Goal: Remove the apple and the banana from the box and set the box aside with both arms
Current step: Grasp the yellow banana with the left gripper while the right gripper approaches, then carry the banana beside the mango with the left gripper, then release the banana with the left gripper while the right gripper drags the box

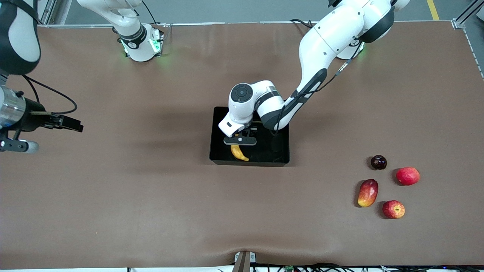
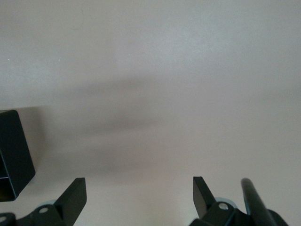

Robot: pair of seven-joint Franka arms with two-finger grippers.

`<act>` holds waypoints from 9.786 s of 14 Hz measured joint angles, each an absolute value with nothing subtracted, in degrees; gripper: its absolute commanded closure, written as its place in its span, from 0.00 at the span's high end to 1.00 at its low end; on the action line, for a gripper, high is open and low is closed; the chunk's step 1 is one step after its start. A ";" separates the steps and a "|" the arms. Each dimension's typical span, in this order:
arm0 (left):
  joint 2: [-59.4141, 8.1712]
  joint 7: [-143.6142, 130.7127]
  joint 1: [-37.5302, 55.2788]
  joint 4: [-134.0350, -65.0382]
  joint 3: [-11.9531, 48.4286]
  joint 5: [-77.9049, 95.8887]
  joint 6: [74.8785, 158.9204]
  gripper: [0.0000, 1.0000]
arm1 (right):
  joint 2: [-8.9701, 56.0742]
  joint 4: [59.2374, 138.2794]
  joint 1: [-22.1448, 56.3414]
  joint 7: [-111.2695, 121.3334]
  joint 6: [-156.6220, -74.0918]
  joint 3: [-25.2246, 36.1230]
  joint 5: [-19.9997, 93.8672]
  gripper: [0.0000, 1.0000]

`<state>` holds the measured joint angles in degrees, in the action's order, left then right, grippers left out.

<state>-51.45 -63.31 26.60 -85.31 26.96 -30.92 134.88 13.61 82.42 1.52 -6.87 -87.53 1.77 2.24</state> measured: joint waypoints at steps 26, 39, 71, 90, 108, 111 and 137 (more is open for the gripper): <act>-44.13 -59.21 26.83 -81.19 27.71 -24.81 123.02 1.00 | 17.40 88.68 11.70 -19.07 -95.06 1.62 19.91 1.00; -49.61 -63.28 29.96 -81.48 25.60 -24.81 130.98 1.00 | 17.16 86.85 9.43 -18.54 -91.49 2.28 14.78 1.00; -49.36 -68.20 31.29 -81.23 23.62 -30.26 129.29 1.00 | 17.20 87.38 9.46 -18.56 -90.05 2.17 14.71 1.00; -47.40 -67.91 30.69 -80.86 22.93 -30.44 128.89 0.00 | 17.20 87.55 9.46 -18.56 -90.05 2.16 14.71 1.00; -25.28 -25.96 5.26 -91.29 25.85 -19.69 112.99 0.00 | 21.67 98.01 20.98 -18.69 -108.79 1.25 14.73 1.00; -24.15 -15.82 -1.36 -98.53 26.06 -19.70 119.70 0.00 | 22.86 100.35 24.10 -21.92 -113.18 1.23 14.83 1.00; -35.25 6.43 -17.60 -111.13 26.30 -30.28 151.64 1.00 | 23.21 99.85 30.21 -33.99 -113.45 2.85 9.75 0.00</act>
<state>-35.25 6.43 -17.60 -111.13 26.30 -30.28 151.64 23.21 99.85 30.21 -33.99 -113.45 2.85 9.75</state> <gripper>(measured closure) 0.366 0.943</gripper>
